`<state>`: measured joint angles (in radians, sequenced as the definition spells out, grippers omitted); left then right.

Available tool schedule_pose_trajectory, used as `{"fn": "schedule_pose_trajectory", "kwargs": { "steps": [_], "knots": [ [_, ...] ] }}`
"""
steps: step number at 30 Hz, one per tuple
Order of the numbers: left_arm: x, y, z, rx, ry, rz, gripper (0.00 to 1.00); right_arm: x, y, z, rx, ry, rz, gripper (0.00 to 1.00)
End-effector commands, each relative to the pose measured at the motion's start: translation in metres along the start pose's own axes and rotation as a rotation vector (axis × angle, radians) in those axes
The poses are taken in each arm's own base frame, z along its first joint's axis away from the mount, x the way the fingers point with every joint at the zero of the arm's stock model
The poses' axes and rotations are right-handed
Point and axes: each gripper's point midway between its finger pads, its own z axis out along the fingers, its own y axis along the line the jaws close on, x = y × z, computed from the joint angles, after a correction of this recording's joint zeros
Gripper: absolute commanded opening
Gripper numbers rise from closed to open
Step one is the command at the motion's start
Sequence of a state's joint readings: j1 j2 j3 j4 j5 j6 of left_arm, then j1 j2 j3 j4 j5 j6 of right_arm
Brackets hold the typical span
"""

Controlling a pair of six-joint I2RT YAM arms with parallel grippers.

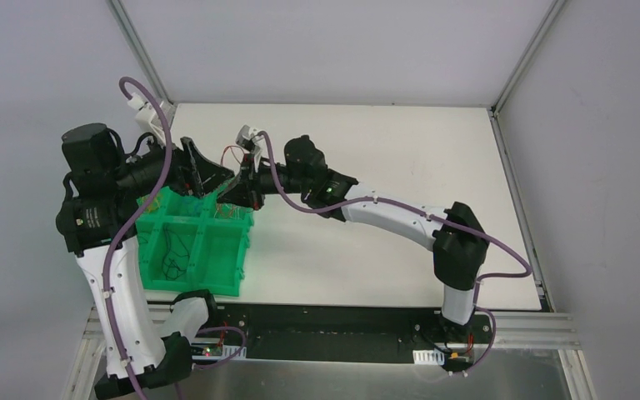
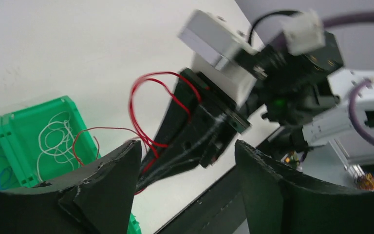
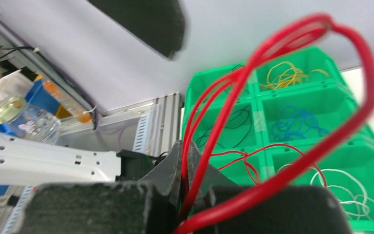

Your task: Untangle the cables

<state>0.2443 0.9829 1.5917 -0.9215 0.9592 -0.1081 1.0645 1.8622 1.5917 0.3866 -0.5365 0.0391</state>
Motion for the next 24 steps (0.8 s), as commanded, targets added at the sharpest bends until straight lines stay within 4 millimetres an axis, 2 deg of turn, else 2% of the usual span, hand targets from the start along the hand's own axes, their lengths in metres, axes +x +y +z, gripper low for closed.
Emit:
{"fn": "schedule_pose_trajectory", "kwargs": {
  "steps": [1, 3, 7, 8, 11, 13, 16, 18, 22, 24],
  "knots": [
    [0.021, -0.034, -0.017, 0.162, 0.047, 0.181, 0.77, -0.012, 0.036, -0.025, -0.181, 0.025, 0.043, 0.00],
    [0.021, -0.044, -0.019, 0.227, 0.035, 0.238, 0.81, -0.014, 0.045, -0.036, -0.237, 0.047, 0.062, 0.00],
    [0.020, -0.045, -0.020, 0.270, 0.023, 0.399, 0.84, -0.012, 0.059, -0.070, -0.320, 0.129, 0.073, 0.00],
    [0.021, -0.044, -0.020, 0.276, 0.018, 0.463, 0.86, -0.009, 0.062, -0.080, -0.331, 0.156, 0.058, 0.00],
    [0.022, -0.037, -0.016, 0.286, 0.012, 0.566, 0.91, 0.020, 0.069, -0.108, -0.326, 0.268, 0.007, 0.00],
    [0.017, -0.034, -0.010, 0.307, 0.023, 0.474, 0.90, 0.028, 0.068, -0.117, -0.296, 0.283, -0.030, 0.00],
    [0.002, -0.039, 0.005, 0.422, 0.048, 0.094, 0.81, 0.028, 0.058, -0.116, -0.226, 0.272, -0.062, 0.00],
    [0.004, -0.036, 0.021, 0.401, 0.086, -0.139, 0.79, 0.024, 0.054, -0.113, -0.208, 0.258, -0.072, 0.00],
    [0.000, -0.048, 0.032, 0.418, -0.049, -0.102, 0.79, 0.020, 0.056, -0.106, -0.228, 0.248, -0.060, 0.00],
    [0.004, -0.053, 0.038, 0.453, -0.014, -0.136, 0.75, 0.019, 0.058, -0.104, -0.241, 0.248, -0.058, 0.00]
  ]
}}
